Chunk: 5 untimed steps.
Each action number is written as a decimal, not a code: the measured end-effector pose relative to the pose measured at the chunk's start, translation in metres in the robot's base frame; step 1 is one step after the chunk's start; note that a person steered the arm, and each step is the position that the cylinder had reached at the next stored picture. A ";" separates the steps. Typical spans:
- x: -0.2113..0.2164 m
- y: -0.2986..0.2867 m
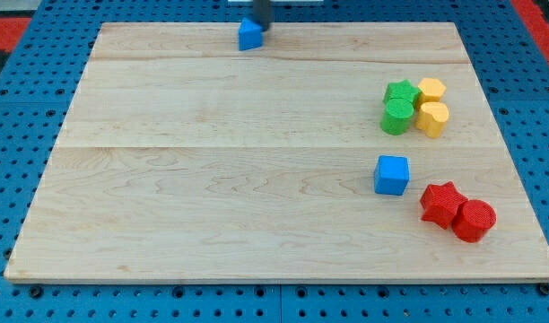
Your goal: Drag the blue triangle towards the center
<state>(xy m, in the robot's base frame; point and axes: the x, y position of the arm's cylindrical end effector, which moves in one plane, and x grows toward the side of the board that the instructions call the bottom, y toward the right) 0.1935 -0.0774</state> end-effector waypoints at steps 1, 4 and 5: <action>0.003 -0.058; 0.050 0.008; 0.024 -0.016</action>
<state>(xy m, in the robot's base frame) 0.2178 -0.0938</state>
